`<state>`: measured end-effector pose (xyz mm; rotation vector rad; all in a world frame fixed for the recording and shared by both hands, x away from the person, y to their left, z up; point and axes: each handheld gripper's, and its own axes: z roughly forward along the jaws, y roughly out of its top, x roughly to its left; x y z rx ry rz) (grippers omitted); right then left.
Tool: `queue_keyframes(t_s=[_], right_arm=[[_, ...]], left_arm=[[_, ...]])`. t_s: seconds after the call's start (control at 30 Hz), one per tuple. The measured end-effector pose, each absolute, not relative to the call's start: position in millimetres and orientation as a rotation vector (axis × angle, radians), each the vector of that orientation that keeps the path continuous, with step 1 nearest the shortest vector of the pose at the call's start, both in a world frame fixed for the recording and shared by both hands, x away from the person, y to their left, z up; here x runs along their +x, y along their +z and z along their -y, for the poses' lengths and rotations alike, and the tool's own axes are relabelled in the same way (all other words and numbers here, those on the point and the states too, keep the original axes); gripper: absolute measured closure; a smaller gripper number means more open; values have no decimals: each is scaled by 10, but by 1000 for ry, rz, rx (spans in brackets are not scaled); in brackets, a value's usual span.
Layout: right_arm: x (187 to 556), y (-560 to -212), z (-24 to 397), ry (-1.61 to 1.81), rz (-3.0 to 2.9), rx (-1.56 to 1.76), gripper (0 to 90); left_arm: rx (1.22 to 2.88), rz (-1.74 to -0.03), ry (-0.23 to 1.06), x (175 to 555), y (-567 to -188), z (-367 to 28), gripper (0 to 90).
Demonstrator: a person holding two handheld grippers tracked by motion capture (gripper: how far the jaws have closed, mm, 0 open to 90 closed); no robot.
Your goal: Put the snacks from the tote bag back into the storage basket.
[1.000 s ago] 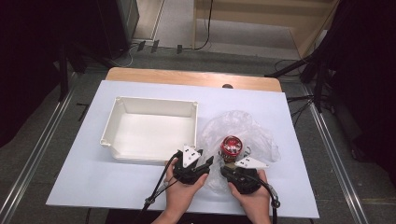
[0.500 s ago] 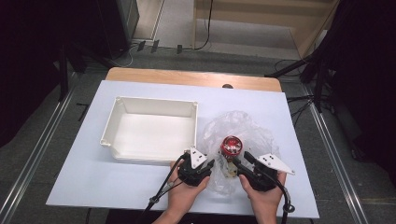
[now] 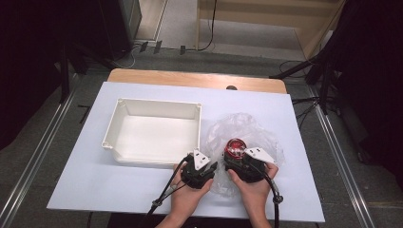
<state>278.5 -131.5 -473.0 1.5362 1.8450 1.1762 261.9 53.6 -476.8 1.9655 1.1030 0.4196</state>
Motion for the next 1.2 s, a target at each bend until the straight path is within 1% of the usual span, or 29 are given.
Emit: queue_keyframes(t_s=[0.17, 0.33, 0.5, 0.87, 1.07, 1.2], right_arm=[[2836, -4744, 1287, 1182, -1819, 1556, 223], [2816, -4710, 1267, 1136, -1814, 1521, 253], [2803, -4666, 1303, 1169, -1818, 1522, 256], [2709, -4446, 1373, 1230, -1795, 1489, 257], [2685, -4367, 1441, 1255, -1784, 1495, 257], [2673, -4308, 1487, 1274, -1779, 1494, 257]], left_arm=[[1967, -1104, 421, 2619, -4770, -530, 718], [1965, -1105, 424, 2619, -4772, -526, 720], [1968, -1106, 424, 2621, -4771, -525, 721], [1960, -1107, 420, 2620, -4768, -532, 718], [1942, -1050, 398, 2604, -4751, -550, 682], [1923, -1045, 379, 2616, -4738, -572, 659]])
